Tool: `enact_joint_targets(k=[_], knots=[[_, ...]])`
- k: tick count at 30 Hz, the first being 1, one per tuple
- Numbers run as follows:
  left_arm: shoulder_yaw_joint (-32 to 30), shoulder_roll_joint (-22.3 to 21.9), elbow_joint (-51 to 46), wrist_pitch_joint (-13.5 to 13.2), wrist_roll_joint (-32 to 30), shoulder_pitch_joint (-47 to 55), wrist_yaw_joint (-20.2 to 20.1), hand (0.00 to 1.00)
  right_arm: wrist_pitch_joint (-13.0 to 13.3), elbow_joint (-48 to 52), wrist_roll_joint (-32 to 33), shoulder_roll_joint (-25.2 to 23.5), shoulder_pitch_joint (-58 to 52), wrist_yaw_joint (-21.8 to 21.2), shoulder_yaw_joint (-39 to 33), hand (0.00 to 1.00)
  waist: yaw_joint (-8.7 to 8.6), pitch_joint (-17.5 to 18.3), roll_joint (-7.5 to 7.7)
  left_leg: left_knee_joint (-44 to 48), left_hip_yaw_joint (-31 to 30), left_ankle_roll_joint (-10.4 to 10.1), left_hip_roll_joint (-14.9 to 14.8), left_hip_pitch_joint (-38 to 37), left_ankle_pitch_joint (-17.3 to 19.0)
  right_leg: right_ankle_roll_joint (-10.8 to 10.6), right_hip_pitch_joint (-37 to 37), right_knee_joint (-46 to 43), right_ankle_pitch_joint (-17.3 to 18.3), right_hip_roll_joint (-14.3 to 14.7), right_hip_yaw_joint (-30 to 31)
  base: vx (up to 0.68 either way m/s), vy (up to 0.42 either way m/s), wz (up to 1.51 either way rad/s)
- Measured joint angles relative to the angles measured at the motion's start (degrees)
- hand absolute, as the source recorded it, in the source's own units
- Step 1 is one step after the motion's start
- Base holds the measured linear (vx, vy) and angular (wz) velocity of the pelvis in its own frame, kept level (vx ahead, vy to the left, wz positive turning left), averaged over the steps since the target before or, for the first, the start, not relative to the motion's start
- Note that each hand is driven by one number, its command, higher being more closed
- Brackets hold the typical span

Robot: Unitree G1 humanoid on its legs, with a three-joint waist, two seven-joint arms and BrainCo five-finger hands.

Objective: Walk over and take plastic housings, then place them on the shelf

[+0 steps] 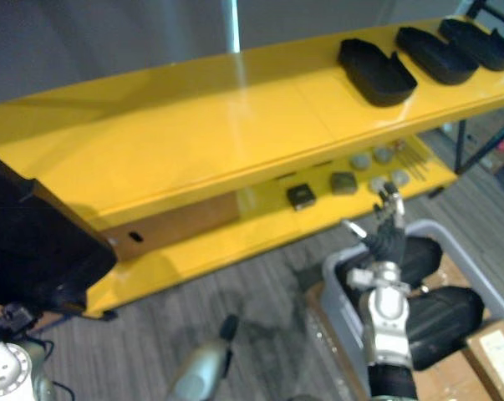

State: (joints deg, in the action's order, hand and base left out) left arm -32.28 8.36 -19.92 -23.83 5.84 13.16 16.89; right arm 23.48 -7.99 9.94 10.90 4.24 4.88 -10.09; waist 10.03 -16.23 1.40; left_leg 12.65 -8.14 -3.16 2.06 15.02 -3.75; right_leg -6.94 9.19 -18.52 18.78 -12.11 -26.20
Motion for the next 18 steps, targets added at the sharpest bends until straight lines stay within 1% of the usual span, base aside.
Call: enact_joint_targets(k=[1, 2, 3, 4, 5, 6, 7, 8, 9, 10, 11, 12, 13, 14, 15, 16, 17, 18], knots=[[0.0, 0.1, -0.4, 0.0, 0.0, 0.3, -0.4, 1.0, 0.0, 0.7, 0.0, 0.0, -0.5, 0.1, -0.2, 0.0, 0.0, -0.1, -0.14, 0.7, 0.0, 0.0, 0.4, 0.0, 0.6, 0.1, 0.4, 0.1, 0.2, -0.1, -0.2, 0.02, 0.05, 0.05], [-0.1, 0.2, -1.8, 0.0, -0.2, 0.8, -1.2, 1.0, 0.0, 1.7, 0.0, 0.0, -1.5, 0.2, -1.1, 0.0, 0.1, -0.2, -0.07, 2.3, 0.1, 0.1, 0.9, 0.3, 1.9, 0.4, 1.2, 0.3, 1.1, -0.4, -0.6, 0.05, 0.085, 0.11], [-0.6, 0.3, -3.4, 0.0, -0.2, 1.5, -2.3, 1.0, 0.0, 2.3, 0.2, -0.4, -2.4, 0.4, -2.6, 0.0, 0.09, -0.8, 1.08, 5.6, 2.0, 2.2, 1.3, 1.1, 3.8, 1.1, 1.8, 0.1, 2.1, -1.3, -0.8, 0.07, 0.088, 0.15], [-0.7, 0.3, -4.1, -0.1, -0.2, 1.7, -2.9, 1.0, 0.0, 2.6, 0.3, -0.6, -3.2, 0.8, -3.6, 0.0, 0.08, -1.1, 1.59, 9.4, 3.6, 4.3, 1.5, 1.9, 5.6, 1.4, 2.4, 0.1, 2.5, -2.0, -1.3, 0.16, 0.111, 0.15], [-0.7, 0.3, -4.7, -1.2, -0.2, 2.4, -4.1, 1.0, 0.0, 3.2, 0.4, -1.1, -5.1, 1.9, -5.2, 0.0, 0.15, -1.0, 1.41, 16.3, 7.5, 6.1, 1.8, 1.9, 10.2, 2.7, 4.0, -1.8, 2.6, -2.6, -1.8, 0.13, 0.06, 0.12], [-0.6, 0.1, -4.7, -1.7, -0.2, 3.0, -4.4, 1.0, 0.0, 3.7, 0.4, -0.7, -6.0, 2.6, -5.5, 0.0, -0.27, -0.5, 0.36, 16.8, 8.4, 6.1, 1.4, 1.3, 13.6, 4.2, 2.5, -7.0, 2.2, -2.5, -1.0, 0.24, 0.134, 0.38], [-0.6, 1.2, -4.7, -2.0, -0.2, 3.2, -4.8, 1.0, 0.2, 3.8, 0.4, -1.3, -7.0, 4.0, -5.9, 0.0, -1.21, -1.0, 0.73, 18.1, 7.5, 5.1, 2.0, 0.9, 15.0, 7.4, -2.5, -19.0, 0.2, -5.1, 3.6, 0.22, 0.12, 0.47], [-0.6, 2.6, -4.7, -1.9, -0.2, 3.3, -4.9, 1.0, 0.3, 3.8, 0.3, -2.3, -7.2, 4.4, -6.2, 0.0, -1.88, -1.2, 1.56, 17.6, 6.6, 5.7, 2.5, -0.2, 15.7, 9.5, -7.4, -28.4, -5.0, -6.0, 8.3, 0.26, 0.125, 0.46], [-0.6, 3.3, -4.7, -1.9, -0.3, 3.2, -4.9, 1.0, 0.4, 3.8, 0.0, -2.4, -7.1, 4.5, -6.2, 0.0, -2.23, -1.1, 1.63, 17.5, 6.2, 6.0, 2.4, -0.5, 16.2, 9.2, -9.3, -31.3, -6.9, -5.9, 10.0, 0.23, 0.04, 0.26], [-0.6, 4.4, -4.7, -1.8, -0.3, 2.2, -4.6, 1.0, 0.6, 3.9, -0.8, -2.3, -6.4, 4.3, -6.7, 0.0, -2.8, -1.3, 1.26, 17.7, 5.3, 6.5, 2.1, -1.1, 17.1, 7.3, -11.5, -33.3, -3.3, -5.3, 12.0, 0.25, 0.027, 0.15], [-0.6, 4.9, -4.6, -1.7, -0.4, 0.8, -4.5, 1.0, 0.6, 4.3, -1.8, -2.1, -5.0, 4.1, -7.2, 0.0, -3.01, -1.4, 1.12, 17.7, 4.8, 6.4, 1.4, -2.1, 17.8, 6.2, -13.7, -31.3, -0.7, -3.8, 13.4, 0.25, 0.027, 0.12], [-0.6, 5.0, -4.4, -1.5, -0.4, -0.3, -4.5, 1.0, 0.6, 4.7, -2.0, -1.8, -4.3, 3.9, -7.5, 0.0, -3.0, -1.6, 0.72, 17.6, 4.5, 5.9, 1.1, -2.8, 18.0, 5.2, -14.7, -29.4, -0.1, -3.0, 14.2, 0.23, 0.026, 0.05], [-0.4, 5.3, -3.6, -0.7, -0.2, -2.7, -4.3, 1.0, 0.6, 5.8, -2.3, -1.0, -3.3, 3.7, -8.0, 0.0, -3.04, -2.1, -0.21, 17.1, 4.0, 5.6, 0.6, -4.1, 18.4, 4.3, -16.7, -24.8, 0.3, -1.4, 16.2, 0.26, 0.003, 0.11], [0.0, 5.9, -3.1, 0.4, -0.2, -4.6, -3.8, 1.0, 0.6, 6.9, -2.3, 0.4, -2.6, 3.7, -8.5, 0.0, -3.1, -1.9, -0.22, 16.4, 3.6, 5.3, 0.1, -5.3, 18.9, 3.6, -19.3, -19.8, 0.2, 0.0, 19.0, 0.22, -0.002, 0.21], [0.3, 6.4, -3.0, 0.8, -0.1, -5.1, -3.3, 1.0, 0.6, 7.7, -2.2, 1.2, -2.5, 3.5, -8.7, 0.0, -3.27, -1.8, -0.44, 16.5, 3.0, 5.1, -0.1, -5.6, 19.3, 3.1, -20.4, -17.4, -0.1, 0.7, 20.1, 0.23, -0.048, 0.38], [1.1, 7.1, -2.9, 1.2, 0.0, -5.7, -2.7, 1.0, 0.6, 8.7, -2.1, 2.5, -2.4, 3.1, -9.0, 0.0, -3.84, -1.8, -0.81, 17.0, 1.8, 4.4, -0.5, -5.9, 19.9, 2.2, -21.4, -14.2, -0.9, 1.6, 21.5, 0.19, -0.079, 0.65], [2.2, 7.5, -3.1, 1.6, 0.1, -6.1, -2.2, 1.0, 0.6, 10.8, -1.6, 3.7, -2.4, 2.4, -9.4, 0.0, -4.62, -1.7, -0.83, 17.8, 0.0, 3.3, -0.5, -6.2, 20.5, 1.9, -22.6, -11.1, -2.7, 1.7, 22.6, 0.28, -0.162, 0.9], [3.4, 7.4, -3.3, 1.7, 0.2, -6.3, -2.0, 1.0, 0.6, 13.6, -1.5, 4.2, -2.4, 2.0, -10.1, 0.0, -4.77, -1.3, -0.2, 18.5, -0.9, 1.9, -0.5, -6.3, 21.3, 1.6, -22.9, -10.1, -4.8, 1.7, 23.2, 0.23, -0.183, 0.84]])
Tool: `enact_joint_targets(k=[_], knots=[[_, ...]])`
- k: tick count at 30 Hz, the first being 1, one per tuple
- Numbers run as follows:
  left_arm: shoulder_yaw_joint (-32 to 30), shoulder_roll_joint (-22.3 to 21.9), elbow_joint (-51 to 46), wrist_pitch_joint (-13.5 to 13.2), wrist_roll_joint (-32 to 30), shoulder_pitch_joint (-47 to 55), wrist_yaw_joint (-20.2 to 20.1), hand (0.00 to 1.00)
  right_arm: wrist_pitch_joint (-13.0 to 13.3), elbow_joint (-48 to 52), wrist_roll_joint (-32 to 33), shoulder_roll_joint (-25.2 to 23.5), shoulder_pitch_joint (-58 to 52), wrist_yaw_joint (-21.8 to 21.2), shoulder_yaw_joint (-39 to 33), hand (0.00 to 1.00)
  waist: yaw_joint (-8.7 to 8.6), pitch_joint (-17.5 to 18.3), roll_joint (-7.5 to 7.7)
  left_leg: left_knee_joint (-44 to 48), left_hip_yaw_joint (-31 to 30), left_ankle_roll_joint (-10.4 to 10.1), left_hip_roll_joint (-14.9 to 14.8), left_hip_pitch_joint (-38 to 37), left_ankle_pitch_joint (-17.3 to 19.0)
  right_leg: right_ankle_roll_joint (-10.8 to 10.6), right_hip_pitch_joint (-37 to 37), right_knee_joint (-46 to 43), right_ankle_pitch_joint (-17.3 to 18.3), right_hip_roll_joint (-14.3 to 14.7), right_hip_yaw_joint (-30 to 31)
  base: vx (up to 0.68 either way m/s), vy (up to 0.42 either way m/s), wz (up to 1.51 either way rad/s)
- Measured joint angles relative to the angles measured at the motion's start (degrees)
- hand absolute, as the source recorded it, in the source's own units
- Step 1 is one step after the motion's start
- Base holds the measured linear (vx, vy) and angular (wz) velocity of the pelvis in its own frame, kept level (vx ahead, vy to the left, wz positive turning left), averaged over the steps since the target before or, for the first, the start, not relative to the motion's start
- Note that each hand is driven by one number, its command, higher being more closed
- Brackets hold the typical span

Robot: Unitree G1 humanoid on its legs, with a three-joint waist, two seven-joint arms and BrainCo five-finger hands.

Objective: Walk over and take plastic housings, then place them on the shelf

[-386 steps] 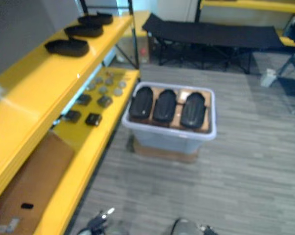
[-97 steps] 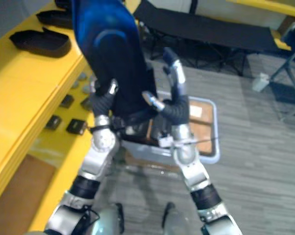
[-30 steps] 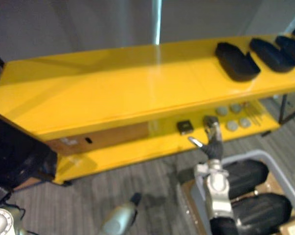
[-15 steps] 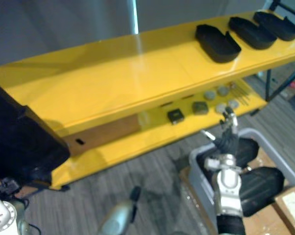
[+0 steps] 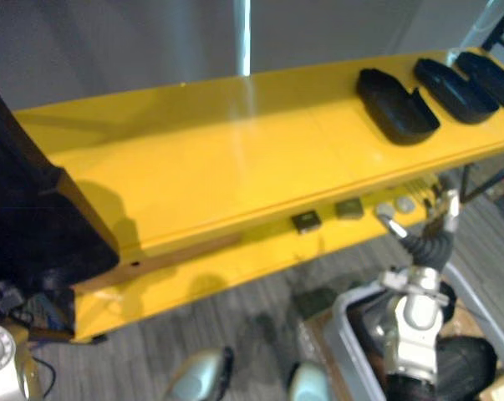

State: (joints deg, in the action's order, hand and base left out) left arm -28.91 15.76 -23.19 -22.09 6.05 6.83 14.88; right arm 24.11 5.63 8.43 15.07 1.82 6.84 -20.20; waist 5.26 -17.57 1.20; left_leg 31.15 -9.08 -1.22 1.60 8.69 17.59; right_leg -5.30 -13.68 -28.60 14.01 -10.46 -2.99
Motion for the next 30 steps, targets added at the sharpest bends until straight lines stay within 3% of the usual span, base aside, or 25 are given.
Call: enact_joint_targets(k=[1, 2, 3, 4, 5, 6, 8, 12, 19, 25, 28, 30], knots=[[0.5, 0.0, -0.4, 0.2, 0.2, 0.1, 0.0, 1.0, 0.0, 1.4, 0.0, 0.1, 0.0, -0.3, -0.1, 0.0, 0.02, 0.4, 0.59, 0.4, 0.0, -0.7, 0.0, 0.2, 0.4, 0.1, 0.1, 0.6, -1.1, -0.2, -0.1, 0.24, -0.267, 0.75], [1.1, 0.0, -1.4, 0.6, 0.2, 0.7, -0.4, 1.0, 0.1, 4.2, 0.0, 0.4, 0.1, -0.5, -0.1, 0.0, 0.41, 1.5, 2.26, 1.1, 0.3, -2.4, 0.2, 0.8, 1.4, 0.7, 1.0, 2.1, -4.1, -0.4, -0.5, 0.23, -0.345, 0.78], [2.8, -1.1, -1.5, 0.7, 0.2, 0.7, -1.2, 1.0, 0.5, 5.3, 0.0, 1.6, 0.5, -0.5, 0.0, 0.0, 0.36, 1.7, 1.55, 2.8, 0.7, -3.9, -1.5, 1.7, 2.5, -1.9, 1.7, 1.4, -4.9, 0.1, -3.0, 0.22, -0.368, 0.81], [4.1, -1.3, -1.5, 0.7, 0.2, 0.9, -1.5, 1.0, 0.5, 5.3, 0.0, 2.1, 0.7, -0.4, 0.0, 0.0, 0.29, 2.0, 0.95, 2.9, 1.9, -4.2, -3.1, 2.2, 2.8, -1.1, 1.9, 1.3, -4.3, 0.9, -4.1, 0.17, -0.414, 0.77], [6.6, -1.0, -1.6, 0.6, -0.2, 0.7, -1.6, 1.0, 0.3, 5.3, 0.3, 2.8, 1.2, -0.3, 0.0, 0.0, 0.35, 2.5, 0.22, 1.4, 5.5, -4.1, -6.7, 2.9, 2.8, 0.2, 1.8, 1.3, -3.6, 1.6, -6.2, 0.11, -0.39, 0.67], [9.1, -0.3, -1.5, 0.6, -1.3, -0.6, -1.4, 1.0, 0.3, 5.3, 0.3, 3.3, 1.8, -0.2, -0.5, 0.0, -0.37, 2.7, -0.08, -1.8, 9.4, -4.7, -9.7, 2.7, 0.9, 0.6, 1.8, 1.8, -3.4, 1.4, -7.9, 0.09, -0.364, 0.68], [13.0, -0.3, -1.4, 0.6, -2.7, -4.6, -1.4, 1.0, 0.6, 5.3, 0.3, 4.8, 2.2, 1.0, -1.9, 0.0, -1.91, 3.0, -0.95, -6.6, 12.8, -6.8, -11.3, 2.5, -3.4, 0.9, 1.8, 2.8, -3.6, 0.6, -9.9, 0.05, -0.2, 0.59], [13.9, 2.3, 1.8, 1.9, -4.9, -12.7, 0.2, 1.0, 1.9, 5.5, 0.7, 5.1, 3.4, 4.2, -3.8, 0.0, -3.55, 3.1, -1.56, -8.8, 14.4, -6.7, -10.7, 0.9, -4.9, 1.4, 2.1, 3.1, -4.2, 0.4, -9.1, 0.04, -0.01, -0.01], [13.5, 4.0, 3.2, 6.8, -6.0, -12.5, -0.4, 1.0, 2.3, 10.1, 1.8, 3.7, -1.2, 4.3, -6.3, 0.0, -5.47, 3.1, -1.46, -13.5, 17.9, -6.0, -9.3, -4.1, -5.5, 0.0, 5.2, 6.9, -5.2, 0.4, -5.8, 0.03, 0.042, -0.18], [13.8, 4.0, 4.7, 14.9, -3.1, -13.1, -4.6, 1.0, 2.0, 10.1, 1.7, 2.1, -3.3, 4.1, -8.6, 0.0, -7.47, 3.2, -1.57, -18.6, 20.6, -5.8, -8.5, -8.6, -7.2, 0.0, 6.9, 9.6, -6.7, 0.5, -4.0, 0.03, 0.011, -0.17], [14.3, 4.3, 11.0, 19.8, -0.8, -16.6, -5.1, 1.0, 2.0, 10.6, 1.4, 2.1, -3.3, 4.1, -8.7, 0.0, -8.18, 3.3, -1.54, -20.9, 22.5, -5.7, -8.5, -10.7, -8.0, -0.5, 7.6, 11.3, -7.6, 0.7, -2.3, 0.01, 0.023, -0.3], [14.5, 6.3, 20.2, 24.2, 4.4, -20.9, -5.0, 1.0, 2.0, 11.6, 1.4, 2.1, -3.1, 3.8, -8.4, 0.0, -9.25, 3.4, -1.67, -22.6, 24.6, -5.7, -8.4, -12.8, -8.5, -0.4, 7.7, 12.1, -8.6, 1.4, -0.4, 0.0, 0.012, -0.38]])
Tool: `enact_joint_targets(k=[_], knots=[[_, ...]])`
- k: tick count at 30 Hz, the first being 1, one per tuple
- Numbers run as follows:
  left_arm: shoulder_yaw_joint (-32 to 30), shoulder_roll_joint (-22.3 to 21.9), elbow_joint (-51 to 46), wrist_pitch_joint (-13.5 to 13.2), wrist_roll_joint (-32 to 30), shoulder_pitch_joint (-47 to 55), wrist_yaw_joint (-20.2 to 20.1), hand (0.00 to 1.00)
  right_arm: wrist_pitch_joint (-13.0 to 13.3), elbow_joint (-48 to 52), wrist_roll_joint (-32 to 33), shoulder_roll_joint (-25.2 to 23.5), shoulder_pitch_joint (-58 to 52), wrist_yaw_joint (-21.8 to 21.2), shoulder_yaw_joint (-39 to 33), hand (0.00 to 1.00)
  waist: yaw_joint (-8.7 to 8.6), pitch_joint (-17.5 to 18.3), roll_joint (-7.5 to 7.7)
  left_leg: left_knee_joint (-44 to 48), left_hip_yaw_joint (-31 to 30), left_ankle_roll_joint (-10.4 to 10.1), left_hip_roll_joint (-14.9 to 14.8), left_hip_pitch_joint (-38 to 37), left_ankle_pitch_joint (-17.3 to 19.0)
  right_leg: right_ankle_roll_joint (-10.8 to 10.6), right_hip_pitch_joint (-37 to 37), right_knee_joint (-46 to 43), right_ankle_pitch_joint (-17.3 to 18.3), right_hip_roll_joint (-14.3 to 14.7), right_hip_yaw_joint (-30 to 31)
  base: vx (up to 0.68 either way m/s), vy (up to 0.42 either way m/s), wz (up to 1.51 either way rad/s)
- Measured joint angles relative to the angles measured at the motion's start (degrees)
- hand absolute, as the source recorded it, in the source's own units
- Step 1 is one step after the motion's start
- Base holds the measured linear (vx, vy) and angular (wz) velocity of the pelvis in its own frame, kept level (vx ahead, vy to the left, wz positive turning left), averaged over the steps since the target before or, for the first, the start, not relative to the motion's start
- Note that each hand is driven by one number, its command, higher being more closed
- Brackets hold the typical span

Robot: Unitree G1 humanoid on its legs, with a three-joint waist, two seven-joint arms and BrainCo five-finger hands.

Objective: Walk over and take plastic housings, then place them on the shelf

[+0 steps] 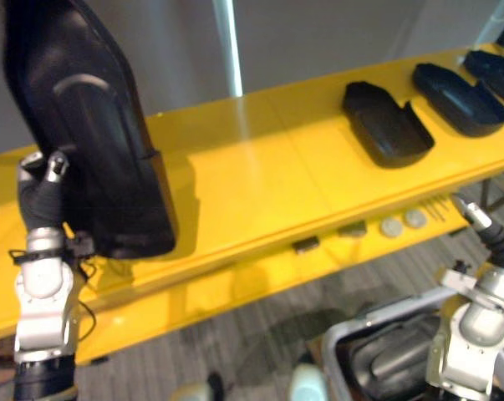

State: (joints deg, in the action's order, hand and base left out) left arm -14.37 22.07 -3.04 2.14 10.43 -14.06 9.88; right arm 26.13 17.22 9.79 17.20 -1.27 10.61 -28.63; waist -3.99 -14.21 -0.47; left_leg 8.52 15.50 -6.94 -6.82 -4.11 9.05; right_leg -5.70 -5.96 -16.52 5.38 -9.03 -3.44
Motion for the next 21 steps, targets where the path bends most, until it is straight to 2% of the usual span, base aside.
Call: enact_joint_targets(k=[1, 3, 7, 9, 10, 12, 15, 19, 21], knots=[[0.1, 0.8, 2.5, 1.2, 1.2, -1.1, 0.0, 1.0, 0.0, 0.2, 0.0, 0.0, -0.1, -0.3, 0.0, 0.0, -0.2, 0.1, -0.05, -0.4, 0.6, 0.0, 0.0, -0.3, -0.1, 0.0, 0.0, 0.3, -0.3, 0.1, 0.6, 0.0, 0.032, -0.51], [1.2, 3.9, 13.6, 5.1, 2.7, -5.3, 1.5, 1.0, -0.4, 0.4, 0.1, 0.5, -0.2, -2.1, 0.2, 0.0, -2.0, 0.3, 0.06, -1.3, 3.0, 0.0, 0.2, -1.9, -0.2, -0.4, 0.1, 1.3, -0.9, 0.3, 2.6, 0.0, 0.044, -0.48], [2.4, 7.1, 28.5, 9.2, 8.7, -11.2, 2.4, 1.0, -2.4, 0.3, 0.8, 1.3, -1.5, -5.6, 1.0, 0.0, -5.23, 0.7, -0.48, -2.3, 6.2, 0.0, 0.5, -3.4, -0.1, -0.9, -0.2, 2.5, -1.8, 0.9, 5.8, 0.0, 0.041, -0.41], [4.8, 8.5, 34.7, 10.8, 12.2, -14.5, 2.7, 1.0, -2.5, 0.2, 1.9, 1.3, -3.1, -7.2, 2.2, 0.0, -6.43, 0.8, -0.76, -2.9, 7.2, 0.0, 0.6, -4.0, -0.1, -1.1, -0.2, 2.9, -2.1, 1.3, 6.8, 0.0, 0.025, -0.29], [6.9, 9.2, 37.8, 11.7, 13.7, -16.5, 2.7, 1.0, -2.5, 0.2, 2.2, 1.4, -3.9, -8.2, 2.9, 0.0, -7.57, 1.0, -1.02, -3.0, 7.5, 0.0, 0.6, -4.0, -0.1, -1.1, -0.4, 3.0, -2.2, 1.3, 7.0, 0.01, 0.006, -0.15], [9.8, 9.1, 40.4, 13.1, 17.1, -19.0, 2.3, 1.0, -2.5, 0.0, 3.0, 1.5, -4.3, -9.4, 4.5, 0.0, -8.57, 1.1, -1.64, -3.0, 9.0, 0.0, 0.8, -4.1, -0.2, -1.3, -1.3, 2.8, -2.4, 1.5, 8.6, 0.01, 0.013, -0.28], [13.3, 8.8, 40.8, 13.6, 19.0, -21.1, 2.3, 1.0, -2.4, -0.8, 3.0, 1.7, -5.0, -9.9, 6.4, 0.0, -10.02, 0.9, -2.34, -3.1, 9.8, 0.0, 1.0, -4.4, -0.2, -1.3, -1.5, 2.6, -2.4, 1.4, 9.2, 0.0, 0.013, -0.15], [15.7, 8.2, 40.8, 15.1, 21.1, -22.9, 2.5, 1.0, -2.4, -2.1, 3.0, 1.7, -5.1, -10.4, 8.4, 0.0, -10.79, 1.0, -2.89, -3.2, 10.2, 0.0, 1.3, -4.9, -0.2, -1.3, -1.5, 2.3, -2.4, 1.4, 9.8, -0.02, 0.004, -0.08], [15.7, 5.9, 41.6, 17.3, 21.1, -23.6, 4.3, 1.0, -2.4, -2.1, 3.0, 1.7, -5.3, -10.5, 9.6, 0.0, -11.12, 1.0, -3.74, -3.2, 10.2, 0.0, 1.5, -4.9, -0.1, -1.5, -1.5, 2.3, -2.5, 1.3, 9.9, -0.04, 0.008, 0.0]])
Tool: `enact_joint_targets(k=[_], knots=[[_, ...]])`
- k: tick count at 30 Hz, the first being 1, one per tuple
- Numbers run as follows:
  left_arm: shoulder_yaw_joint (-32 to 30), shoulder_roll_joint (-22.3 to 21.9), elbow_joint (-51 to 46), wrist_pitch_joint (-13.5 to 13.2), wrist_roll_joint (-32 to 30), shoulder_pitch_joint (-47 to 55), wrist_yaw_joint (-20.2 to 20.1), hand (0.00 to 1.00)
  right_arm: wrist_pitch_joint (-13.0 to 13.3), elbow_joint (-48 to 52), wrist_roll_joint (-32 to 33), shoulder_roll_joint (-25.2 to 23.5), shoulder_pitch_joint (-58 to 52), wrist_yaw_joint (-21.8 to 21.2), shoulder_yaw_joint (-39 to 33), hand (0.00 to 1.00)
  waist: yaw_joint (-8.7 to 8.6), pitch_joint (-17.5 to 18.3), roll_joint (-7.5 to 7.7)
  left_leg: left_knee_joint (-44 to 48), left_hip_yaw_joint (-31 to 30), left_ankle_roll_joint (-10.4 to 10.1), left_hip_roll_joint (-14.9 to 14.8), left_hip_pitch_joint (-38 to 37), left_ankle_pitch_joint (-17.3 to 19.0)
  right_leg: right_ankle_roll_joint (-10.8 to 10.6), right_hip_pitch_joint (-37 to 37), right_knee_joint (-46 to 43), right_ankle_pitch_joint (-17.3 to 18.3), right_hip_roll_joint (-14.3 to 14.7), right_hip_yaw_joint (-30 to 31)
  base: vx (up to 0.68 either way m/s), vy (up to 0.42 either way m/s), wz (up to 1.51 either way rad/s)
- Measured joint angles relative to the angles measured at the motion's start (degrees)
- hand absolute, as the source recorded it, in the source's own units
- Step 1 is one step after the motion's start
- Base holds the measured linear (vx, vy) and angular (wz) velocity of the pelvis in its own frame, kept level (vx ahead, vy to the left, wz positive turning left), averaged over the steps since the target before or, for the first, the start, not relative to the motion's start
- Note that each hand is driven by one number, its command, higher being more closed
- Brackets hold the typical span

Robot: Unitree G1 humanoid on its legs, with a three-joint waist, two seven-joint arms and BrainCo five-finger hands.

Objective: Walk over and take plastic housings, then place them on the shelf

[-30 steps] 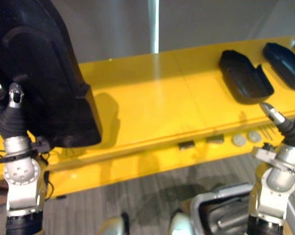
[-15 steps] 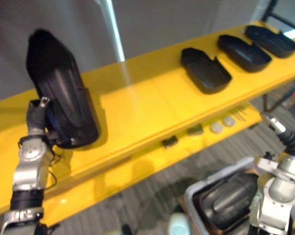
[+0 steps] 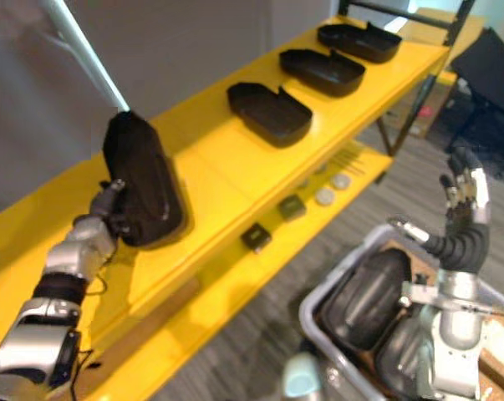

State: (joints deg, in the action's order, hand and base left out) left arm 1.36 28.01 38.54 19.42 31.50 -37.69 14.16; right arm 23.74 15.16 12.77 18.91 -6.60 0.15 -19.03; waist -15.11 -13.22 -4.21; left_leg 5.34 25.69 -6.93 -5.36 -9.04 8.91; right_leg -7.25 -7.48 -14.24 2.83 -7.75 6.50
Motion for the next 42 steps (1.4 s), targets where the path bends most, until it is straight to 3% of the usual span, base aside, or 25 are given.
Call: enact_joint_targets(k=[6, 12, 13, 20, 24, 31, 33, 42], knots=[[0.0, -1.7, 3.7, 5.0, 0.0, -2.2, 5.7, 1.0, -0.1, 0.0, 0.0, 0.0, -0.5, 0.4, 0.8, 0.0, -0.26, -0.3, -0.89, 0.0, 0.1, 0.1, -0.1, 0.0, 0.0, -0.2, 0.0, 0.1, -0.3, 0.1, 0.3, -0.04, -0.009, -0.02], [-0.2, -1.4, 6.5, 5.3, 0.1, -3.8, 9.2, 1.0, -0.1, 0.0, 1.0, 0.0, -0.6, 1.4, 0.8, 0.0, -0.7, -0.5, -1.0, 0.0, 1.6, 0.1, 0.0, 0.1, 0.1, -0.4, -0.5, 0.9, -1.1, 0.4, 1.7, -0.01, 0.005, -0.11], [-0.3, -1.4, 7.4, 5.3, 0.2, -4.4, 9.6, 0.0, -0.1, 0.0, 1.2, 0.0, -0.5, 1.6, 0.8, 0.0, -0.9, -0.5, -1.01, 0.1, 1.6, 0.2, 0.0, 0.1, 0.1, -0.4, -0.5, 0.9, -1.1, 0.4, 1.7, 0.0, 0.0, 0.0], [-1.7, -1.4, 8.1, 4.2, 2.6, -7.3, 14.9, 0.0, -0.1, 0.1, 2.2, 0.0, -0.4, 2.6, 1.5, 0.0, -1.41, -3.5, -1.09, 0.5, 2.3, 0.6, -0.2, 0.2, 0.3, -0.5, -0.8, 0.9, -1.2, 0.9, 2.4, -0.01, -0.008, -0.05], [-2.9, -1.4, 8.0, 1.9, 4.8, -8.7, 19.0, 0.0, 0.0, 0.1, 2.2, -0.1, 0.2, 2.7, 2.4, 0.0, -1.58, -4.5, -0.9, 1.4, 2.9, 0.7, -0.3, 0.9, 0.8, -0.6, -1.5, 0.9, -1.4, 0.8, 3.0, 0.01, 0.009, -0.08], [-3.6, -1.6, 8.0, -5.6, 11.0, -9.3, 25.0, 0.0, 0.2, 0.1, 2.2, -1.1, 0.3, 3.2, 3.6, 0.0, -1.63, -5.4, 0.14, 1.5, 2.9, 0.9, -0.3, 0.9, 0.9, -0.6, -1.6, 1.0, -1.4, 0.8, 3.0, 0.0, 0.0, 0.0], [-4.9, -1.7, 7.8, -8.8, 11.3, -9.3, 27.4, 0.0, 0.4, 0.1, 2.2, -1.2, 0.3, 2.9, 4.2, 0.0, -1.63, -6.5, 0.5, 2.4, 2.9, 1.0, -0.4, 1.0, 1.3, -0.7, -1.3, 1.0, -1.5, 0.7, 3.0, 0.0, 0.0, 0.0], [-8.8, -1.3, 7.3, -16.3, 10.0, -9.2, 33.7, 0.0, 2.7, 0.0, 3.8, -0.8, 2.0, -0.6, 5.9, 0.0, -1.31, -6.8, 0.52, 3.1, 1.7, 1.0, -0.5, 1.0, 1.6, -0.7, -0.6, 0.9, -1.5, 0.4, 2.2, 0.0, -0.003, 0.04]])
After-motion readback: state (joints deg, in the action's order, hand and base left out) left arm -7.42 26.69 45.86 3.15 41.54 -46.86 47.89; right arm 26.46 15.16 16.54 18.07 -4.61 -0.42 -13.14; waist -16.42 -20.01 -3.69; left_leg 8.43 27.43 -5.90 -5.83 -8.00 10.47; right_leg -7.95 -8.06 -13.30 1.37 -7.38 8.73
